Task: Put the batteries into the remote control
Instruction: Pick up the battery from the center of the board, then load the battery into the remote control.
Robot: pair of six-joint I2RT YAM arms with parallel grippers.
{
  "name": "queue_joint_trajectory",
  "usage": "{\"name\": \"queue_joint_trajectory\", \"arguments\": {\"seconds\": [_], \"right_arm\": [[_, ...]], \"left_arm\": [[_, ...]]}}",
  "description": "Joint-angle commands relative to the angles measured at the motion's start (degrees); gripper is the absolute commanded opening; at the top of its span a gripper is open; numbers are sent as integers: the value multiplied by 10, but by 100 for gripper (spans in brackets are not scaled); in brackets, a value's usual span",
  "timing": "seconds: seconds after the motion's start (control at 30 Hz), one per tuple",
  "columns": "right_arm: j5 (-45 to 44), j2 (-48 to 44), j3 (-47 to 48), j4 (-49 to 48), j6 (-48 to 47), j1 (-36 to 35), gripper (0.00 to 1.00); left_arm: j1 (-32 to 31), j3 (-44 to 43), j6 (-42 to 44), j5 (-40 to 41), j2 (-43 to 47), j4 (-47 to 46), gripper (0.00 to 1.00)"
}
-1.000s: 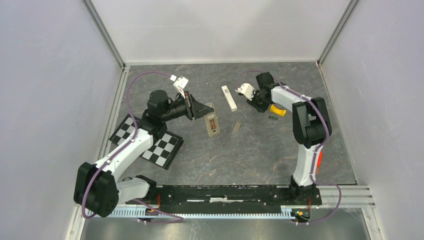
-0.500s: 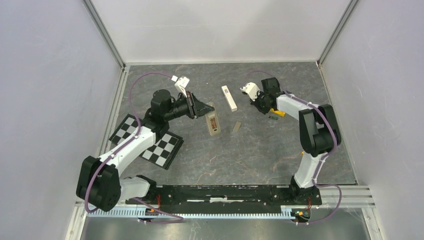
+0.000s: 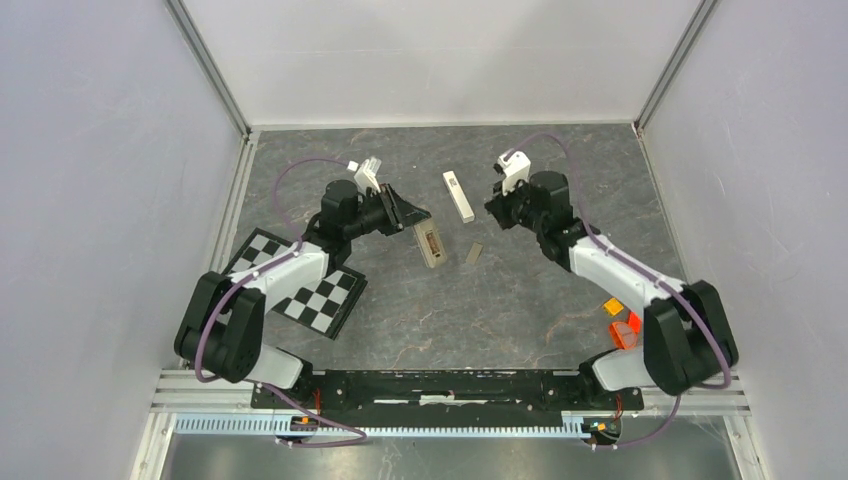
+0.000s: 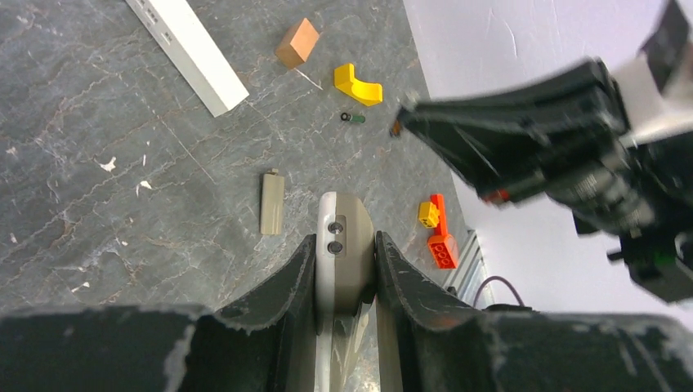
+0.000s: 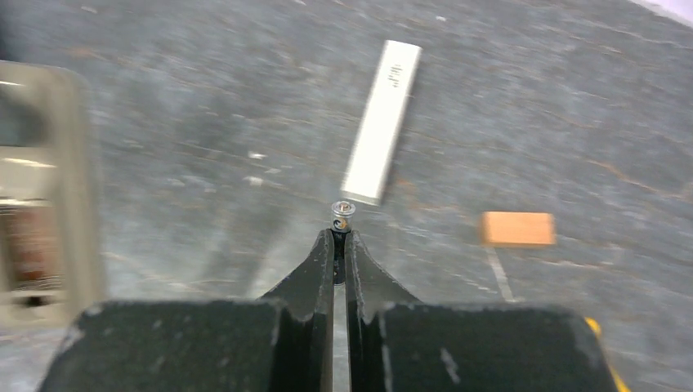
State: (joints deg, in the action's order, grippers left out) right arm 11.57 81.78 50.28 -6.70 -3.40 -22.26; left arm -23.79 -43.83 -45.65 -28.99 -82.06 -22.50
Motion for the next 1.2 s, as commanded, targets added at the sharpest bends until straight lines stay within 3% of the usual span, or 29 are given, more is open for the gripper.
{"name": "queue_joint_trajectory", "arguments": {"seconds": [0.0, 0.17, 0.37, 1.17], "right_arm": [[4, -71, -51, -99, 154, -56, 2], [-15, -129, -99, -145, 228, -112, 2], [-38, -166, -137, -194, 236, -153, 2], [-89, -95, -109, -207, 169, -231, 3]], "left_arm": [[2, -10, -75, 5, -11, -54, 2], [2, -13, -92, 11, -11, -36, 2], [2, -16, -108, -6, -13, -46, 2], [1, -40, -126, -48, -6, -26, 2]]}}
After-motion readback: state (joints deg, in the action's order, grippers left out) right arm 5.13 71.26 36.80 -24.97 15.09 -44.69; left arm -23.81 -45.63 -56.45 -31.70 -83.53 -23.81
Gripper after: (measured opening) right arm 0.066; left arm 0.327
